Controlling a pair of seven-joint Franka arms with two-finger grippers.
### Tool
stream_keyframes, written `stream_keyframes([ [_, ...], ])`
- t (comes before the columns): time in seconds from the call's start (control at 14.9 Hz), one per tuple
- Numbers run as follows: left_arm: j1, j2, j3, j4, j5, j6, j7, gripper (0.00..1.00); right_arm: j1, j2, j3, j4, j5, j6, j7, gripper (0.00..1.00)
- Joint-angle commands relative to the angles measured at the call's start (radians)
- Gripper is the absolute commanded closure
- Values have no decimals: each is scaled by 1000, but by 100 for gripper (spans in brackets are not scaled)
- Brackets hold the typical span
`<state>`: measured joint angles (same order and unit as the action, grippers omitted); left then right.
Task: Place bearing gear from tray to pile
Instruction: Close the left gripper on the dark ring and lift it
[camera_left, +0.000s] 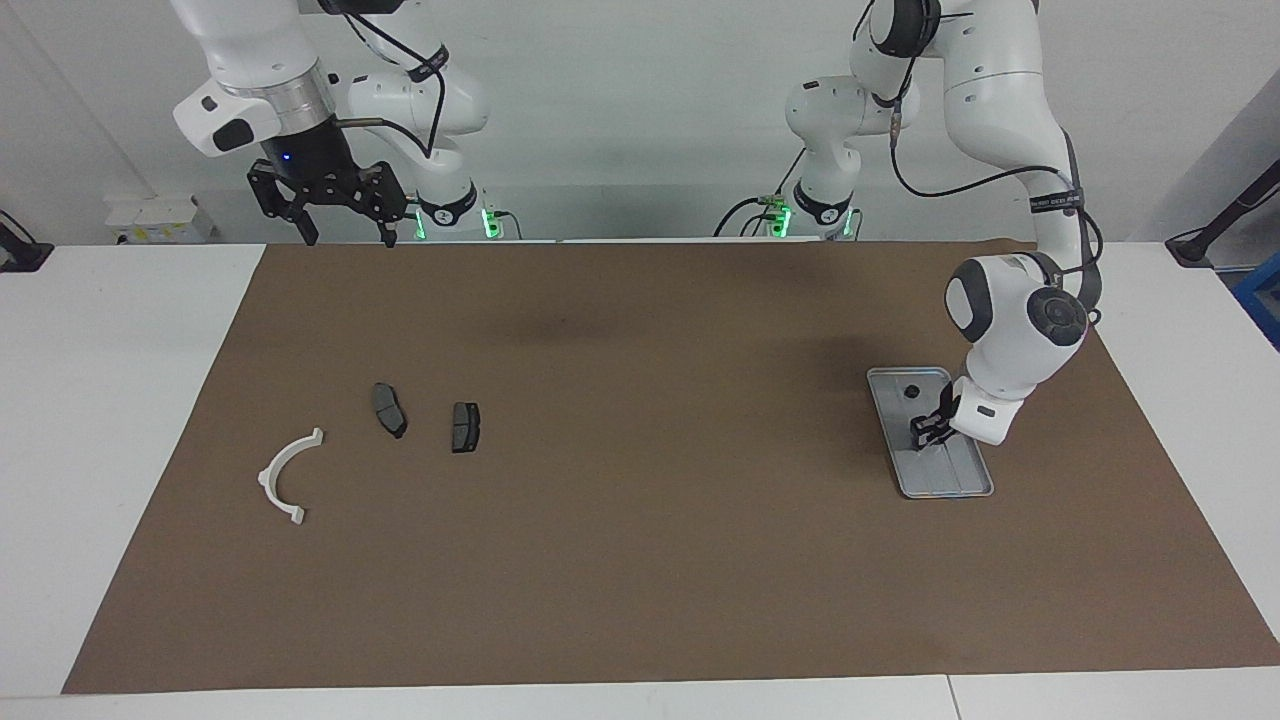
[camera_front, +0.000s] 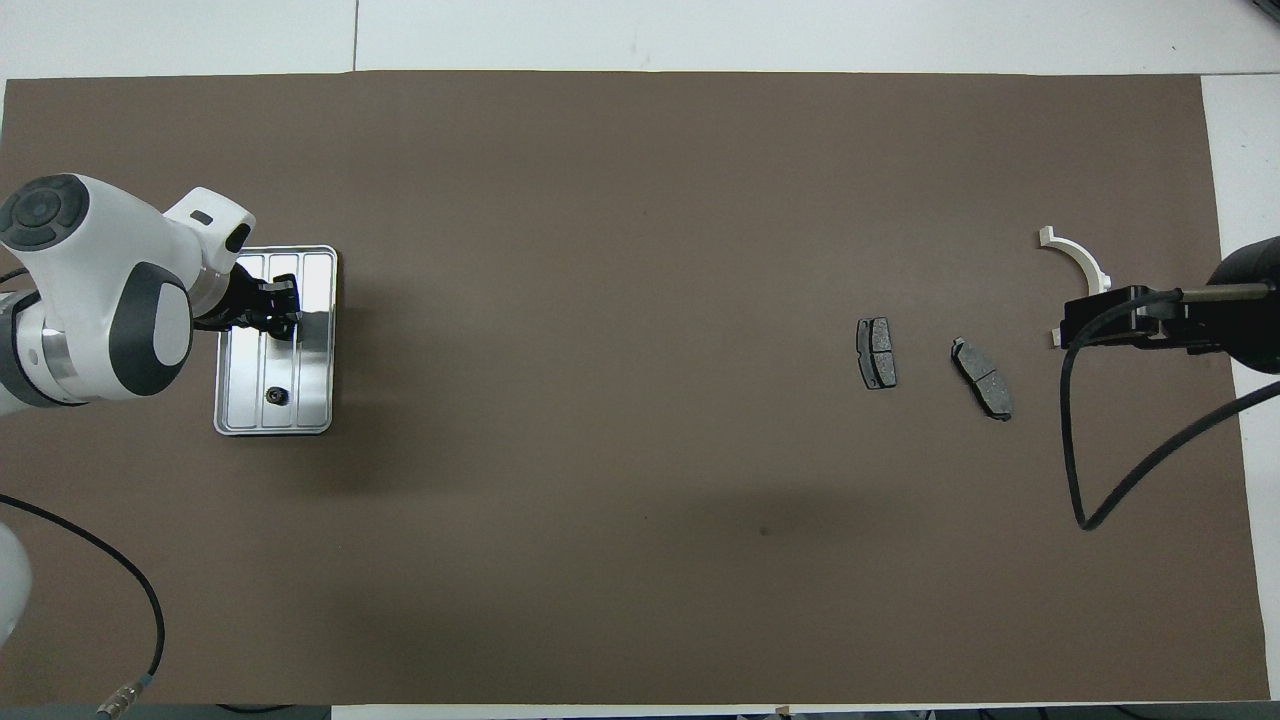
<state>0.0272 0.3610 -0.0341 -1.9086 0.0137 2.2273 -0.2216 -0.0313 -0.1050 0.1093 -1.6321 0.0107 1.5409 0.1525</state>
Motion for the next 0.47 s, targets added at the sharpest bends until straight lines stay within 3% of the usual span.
stream_keyframes([
  [0.0,-7,-31,10,3,-15,-44,-32,100,-4,-27,3,-40,12,24,18,0],
  [0.4,-10,-30,13,324,-90,-359,-60,100,-4,-30,3,-49,14,27,21,0],
])
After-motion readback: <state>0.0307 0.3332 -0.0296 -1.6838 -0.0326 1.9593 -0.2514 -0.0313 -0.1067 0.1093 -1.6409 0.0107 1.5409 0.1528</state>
